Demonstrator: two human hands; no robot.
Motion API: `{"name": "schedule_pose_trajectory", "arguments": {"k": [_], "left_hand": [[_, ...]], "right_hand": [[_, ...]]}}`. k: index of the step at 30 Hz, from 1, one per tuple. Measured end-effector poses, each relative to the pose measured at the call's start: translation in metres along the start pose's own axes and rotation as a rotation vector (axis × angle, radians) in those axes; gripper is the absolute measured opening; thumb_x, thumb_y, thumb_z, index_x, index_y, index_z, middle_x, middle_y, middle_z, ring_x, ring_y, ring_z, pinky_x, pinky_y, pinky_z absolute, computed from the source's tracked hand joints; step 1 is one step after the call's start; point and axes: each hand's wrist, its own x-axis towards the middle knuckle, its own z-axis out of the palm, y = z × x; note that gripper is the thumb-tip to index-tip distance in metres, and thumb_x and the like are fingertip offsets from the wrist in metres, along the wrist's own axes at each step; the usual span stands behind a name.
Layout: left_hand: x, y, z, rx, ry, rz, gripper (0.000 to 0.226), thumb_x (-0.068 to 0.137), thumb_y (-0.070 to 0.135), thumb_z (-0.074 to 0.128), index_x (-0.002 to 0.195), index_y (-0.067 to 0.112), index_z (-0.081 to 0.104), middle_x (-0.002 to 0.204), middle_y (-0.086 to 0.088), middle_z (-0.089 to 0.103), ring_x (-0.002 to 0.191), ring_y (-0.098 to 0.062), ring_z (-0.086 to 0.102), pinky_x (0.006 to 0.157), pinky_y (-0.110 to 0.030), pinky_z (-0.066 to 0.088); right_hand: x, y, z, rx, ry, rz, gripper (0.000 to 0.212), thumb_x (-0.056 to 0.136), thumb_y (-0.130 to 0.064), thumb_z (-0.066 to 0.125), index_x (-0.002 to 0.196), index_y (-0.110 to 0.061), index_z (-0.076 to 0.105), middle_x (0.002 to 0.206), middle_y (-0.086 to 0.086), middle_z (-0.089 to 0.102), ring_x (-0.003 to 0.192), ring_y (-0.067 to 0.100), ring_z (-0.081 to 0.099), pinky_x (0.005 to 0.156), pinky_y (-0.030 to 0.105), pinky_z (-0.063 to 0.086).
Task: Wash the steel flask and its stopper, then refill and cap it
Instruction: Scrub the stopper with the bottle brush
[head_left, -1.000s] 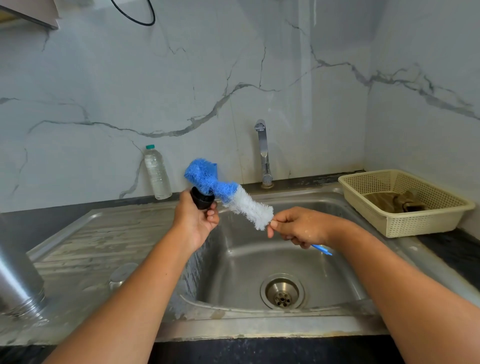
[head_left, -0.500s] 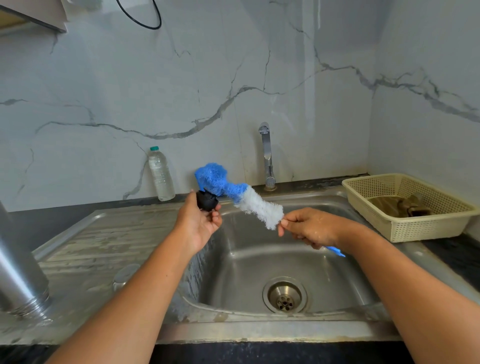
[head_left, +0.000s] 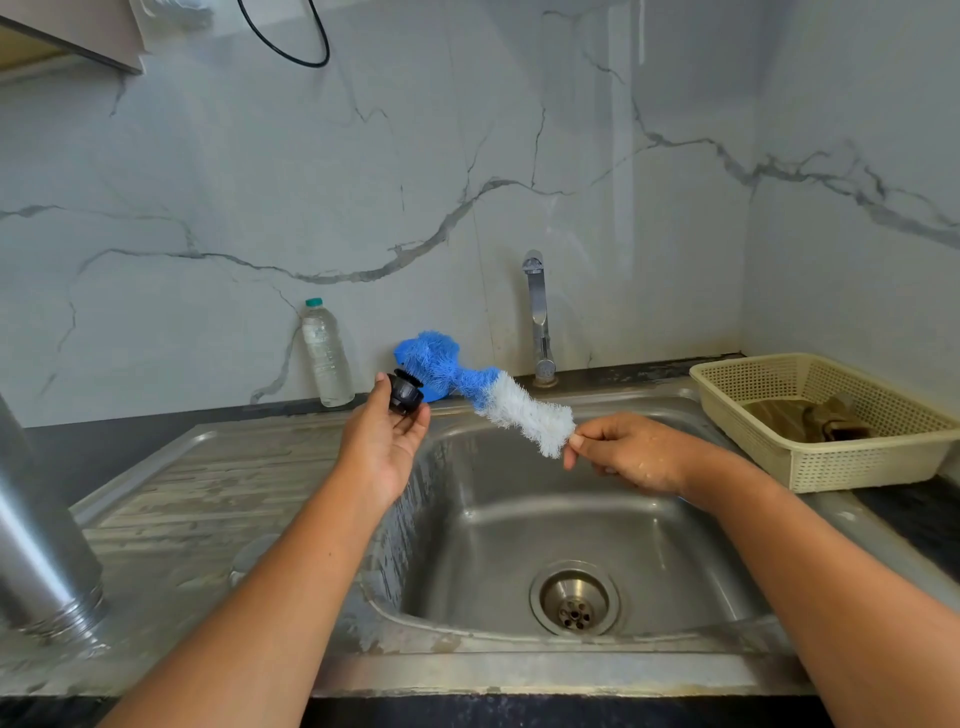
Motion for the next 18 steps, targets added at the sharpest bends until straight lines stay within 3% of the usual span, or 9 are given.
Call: {"name": "schedule_pose_trajectory", "arguments": {"k": [4,7,10,15,18], "left_hand": [[-0.003,0.000,0.001,-0.020,-0.029,-0.008,0.026,0.101,0.017,0.067,0.121,0.002,0.059,0.122,-0.024,0.066,0.113,-0.030,0.069,0.084,-0.033,0.063],[-0.003,0.002,0.000,-0.052,-0.056,-0.014,0.037,0.099,0.012,0.068,0.131,-0.002,0.055,0.124,-0.027,0.066,0.113,-0.032,0.069,0.085,-0.035,0.064],[-0.003,0.002,0.000,-0.033,-0.058,-0.023,0.034,0.099,0.014,0.069,0.127,-0.001,0.057,0.124,-0.026,0.067,0.111,-0.031,0.070,0.086,-0.037,0.064],[-0.002,0.002,0.000,0.011,-0.014,-0.011,0.027,0.100,0.026,0.068,0.118,0.008,0.062,0.119,-0.020,0.069,0.110,-0.025,0.067,0.083,-0.031,0.059],[-0.002,0.003,0.002,-0.077,-0.020,0.011,0.031,0.103,0.024,0.065,0.126,0.005,0.060,0.119,-0.020,0.069,0.111,-0.025,0.068,0.082,-0.031,0.061]], "right_hand": [[0.003,0.002,0.001,0.011,0.062,0.009,0.033,0.105,-0.043,0.050,0.088,-0.031,0.076,0.071,-0.005,0.051,0.063,0.011,0.043,0.063,0.027,0.039],[0.005,0.004,0.002,0.053,0.094,0.034,0.036,0.106,-0.041,0.049,0.085,-0.027,0.075,0.061,-0.011,0.045,0.056,0.009,0.038,0.059,0.026,0.033],[0.006,0.004,0.002,0.077,0.102,0.043,0.037,0.106,-0.041,0.049,0.083,-0.027,0.074,0.052,-0.017,0.044,0.055,0.008,0.039,0.059,0.026,0.032],[0.000,-0.004,0.001,0.079,0.108,0.056,0.036,0.107,-0.040,0.047,0.092,-0.020,0.073,0.056,-0.010,0.041,0.041,0.003,0.031,0.048,0.020,0.028],[-0.002,-0.009,0.002,0.093,0.085,0.059,0.036,0.107,-0.037,0.047,0.093,-0.018,0.073,0.056,-0.009,0.040,0.041,0.006,0.028,0.044,0.019,0.025]]}}
